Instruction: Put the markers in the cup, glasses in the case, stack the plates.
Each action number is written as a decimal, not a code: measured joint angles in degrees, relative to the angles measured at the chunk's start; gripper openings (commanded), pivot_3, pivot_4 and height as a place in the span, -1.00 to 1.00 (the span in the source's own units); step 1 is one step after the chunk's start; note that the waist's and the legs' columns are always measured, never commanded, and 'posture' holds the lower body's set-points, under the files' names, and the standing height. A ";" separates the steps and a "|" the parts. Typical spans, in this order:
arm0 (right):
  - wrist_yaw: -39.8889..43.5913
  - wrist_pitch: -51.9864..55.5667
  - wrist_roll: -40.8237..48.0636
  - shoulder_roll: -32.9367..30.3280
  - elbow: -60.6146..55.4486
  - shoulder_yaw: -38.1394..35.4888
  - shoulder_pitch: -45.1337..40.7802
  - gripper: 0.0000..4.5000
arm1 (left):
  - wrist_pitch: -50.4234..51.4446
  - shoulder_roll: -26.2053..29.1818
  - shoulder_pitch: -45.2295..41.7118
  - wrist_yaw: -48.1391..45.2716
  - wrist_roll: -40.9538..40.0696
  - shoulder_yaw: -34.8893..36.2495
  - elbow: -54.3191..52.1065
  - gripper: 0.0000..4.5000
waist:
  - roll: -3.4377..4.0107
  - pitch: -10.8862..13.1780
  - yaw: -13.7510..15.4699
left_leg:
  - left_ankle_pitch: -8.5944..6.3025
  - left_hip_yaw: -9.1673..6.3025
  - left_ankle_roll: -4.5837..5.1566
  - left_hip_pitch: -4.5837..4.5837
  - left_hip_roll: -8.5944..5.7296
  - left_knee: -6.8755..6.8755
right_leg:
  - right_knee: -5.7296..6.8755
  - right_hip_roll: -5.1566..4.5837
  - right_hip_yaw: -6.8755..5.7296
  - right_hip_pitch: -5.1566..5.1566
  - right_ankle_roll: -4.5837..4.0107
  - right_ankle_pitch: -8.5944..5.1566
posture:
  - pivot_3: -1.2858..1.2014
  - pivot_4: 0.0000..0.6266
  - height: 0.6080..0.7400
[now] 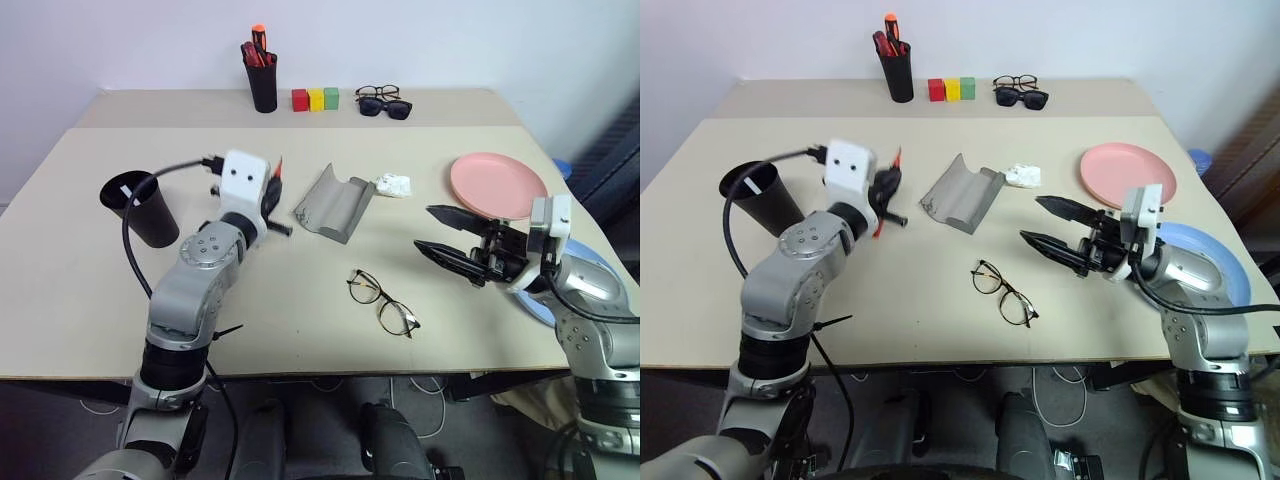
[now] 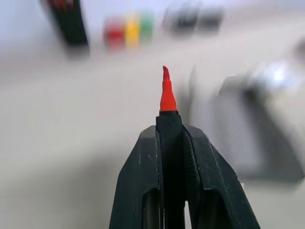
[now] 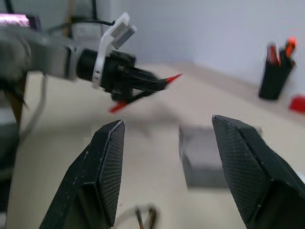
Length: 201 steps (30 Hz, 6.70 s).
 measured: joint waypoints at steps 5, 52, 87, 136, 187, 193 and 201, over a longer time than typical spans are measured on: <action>1.92 0.16 -0.21 2.62 0.33 4.63 -4.15 0.32 | -24.44 -0.05 -4.17 8.93 6.40 5.51 14.04 -0.99 | -0.03 0.01 0.27 | 0.00 0.01 0.01 -0.07 -0.02 0.02 | -0.06 0.00 0.00 0.01 0.03 0.01 | 0.03 -0.52 1.00; 6.13 -4.16 -5.55 8.12 10.11 8.44 -9.71 0.32 | -45.05 7.84 1.79 20.05 15.73 13.31 35.19 -0.13 | -0.05 0.02 0.22 | 0.02 0.08 -0.04 -0.08 -0.01 -0.02 | -0.01 -0.01 -0.01 -0.07 0.37 0.20 | 0.03 -0.52 1.00; -8.04 -0.22 -3.66 -0.79 -11.55 -9.18 16.73 0.32 | 7.63 -20.55 -37.76 -3.63 -7.82 0.56 69.47 -0.51 | -0.21 0.12 0.31 | -0.02 0.04 0.02 -0.20 -0.06 -0.01 | -0.24 -0.03 0.00 -0.11 0.24 0.02 | 0.03 -0.52 1.00; -17.24 0.15 -5.34 0.30 -15.85 -7.29 22.30 0.32 | 5.84 32.44 -8.16 -69.32 -0.64 -22.38 12.20 -0.99 | -0.10 0.11 -0.07 | -0.03 0.08 0.04 -0.21 0.01 -0.04 | -0.09 -0.11 0.02 -0.23 0.14 0.02 | 0.03 -0.52 1.00; -12.76 1.07 -5.36 -3.74 -15.63 -11.22 27.56 0.32 | -12.22 21.36 -14.76 -68.19 4.72 -28.90 25.89 -0.99 | -0.07 0.07 0.53 | -0.02 0.09 0.06 -0.21 -0.03 0.07 | -0.09 -0.12 0.03 -0.13 0.14 0.02 | 0.03 -0.52 1.00; -10.01 0.94 -4.14 -3.99 -16.19 -17.93 36.27 0.32 | -12.26 18.85 -15.79 -68.86 5.76 -28.89 27.64 -0.99 | -0.05 0.06 0.41 | -0.02 0.09 0.06 -0.20 -0.03 0.10 | -0.08 -0.12 0.04 -0.11 0.14 0.01 | 0.03 -0.52 1.00; -9.68 1.19 -1.31 -2.83 -21.79 -25.57 46.33 0.32 | -11.96 17.45 -15.82 -68.94 5.95 -28.82 27.91 -0.99 | -0.02 0.04 0.39 | -0.03 0.09 0.06 -0.18 -0.02 0.09 | -0.09 -0.13 0.04 -0.11 0.15 0.01 | 0.03 -0.52 1.00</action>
